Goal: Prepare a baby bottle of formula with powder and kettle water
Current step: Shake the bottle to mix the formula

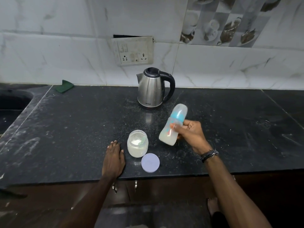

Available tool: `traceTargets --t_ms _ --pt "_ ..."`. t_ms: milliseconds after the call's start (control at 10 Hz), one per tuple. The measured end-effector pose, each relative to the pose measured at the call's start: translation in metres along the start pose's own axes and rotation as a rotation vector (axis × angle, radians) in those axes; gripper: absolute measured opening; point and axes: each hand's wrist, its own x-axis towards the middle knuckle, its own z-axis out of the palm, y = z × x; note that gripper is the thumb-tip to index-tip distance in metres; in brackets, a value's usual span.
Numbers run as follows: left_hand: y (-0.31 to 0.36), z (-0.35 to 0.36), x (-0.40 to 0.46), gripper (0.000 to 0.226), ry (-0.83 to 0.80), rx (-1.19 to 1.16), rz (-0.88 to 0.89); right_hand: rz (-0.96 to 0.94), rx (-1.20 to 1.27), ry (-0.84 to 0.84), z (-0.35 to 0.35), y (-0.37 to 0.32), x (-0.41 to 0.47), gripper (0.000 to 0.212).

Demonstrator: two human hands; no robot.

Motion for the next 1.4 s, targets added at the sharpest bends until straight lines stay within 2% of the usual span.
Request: traceTargets --t_ms 100,200,300,400,500,600,700,800,900,1100,1200,1300,1400 --pt "-0.001 0.001 -0.001 0.042 -0.005 0.001 -0.014 0.022 0.097 0.071 -0.004 -0.004 0.004 0.026" --pt "0.0 -0.001 -0.001 0.043 0.004 -0.004 0.0 0.046 -0.092 -0.155 -0.006 -0.001 0.0 0.029" --pt "0.001 -0.001 -0.001 0.043 -0.008 -0.006 -0.015 0.0 0.072 0.059 -0.002 0.002 0.002 0.026" --pt "0.0 -0.001 -0.001 0.042 0.0 -0.004 -0.008 0.068 -0.094 -0.03 0.001 0.003 0.003 0.027" --pt "0.001 -0.001 0.0 0.041 0.007 -0.004 0.004 0.029 -0.053 0.027 0.003 0.007 0.003 0.025" --pt "0.0 0.001 -0.001 0.041 0.0 0.003 -0.008 0.049 0.017 0.172 0.005 0.005 0.004 0.024" --pt "-0.001 0.001 0.001 0.04 0.014 0.004 0.007 0.093 -0.129 0.007 0.001 0.008 0.003 0.028" --pt "-0.002 0.002 0.0 0.04 0.006 0.002 -0.011 0.043 0.034 0.221 0.0 0.011 0.006 0.026" --pt "-0.002 0.002 0.001 0.041 0.011 0.01 -0.01 0.065 -0.079 0.059 -0.001 0.013 0.001 0.025" --pt "-0.003 0.003 0.0 0.041 0.005 0.016 -0.014 0.036 0.033 0.117 -0.008 0.012 0.003 0.024" --pt "-0.001 0.001 0.001 0.041 0.017 0.013 0.0 0.025 -0.037 -0.073 -0.009 0.013 -0.001 0.025" --pt "-0.002 0.003 -0.001 0.042 0.001 0.012 -0.021 -0.014 0.083 0.05 -0.008 0.009 0.0 0.024" --pt "-0.002 0.001 0.0 0.041 0.017 0.01 -0.006 0.022 -0.027 -0.078 -0.006 0.011 -0.002 0.023"
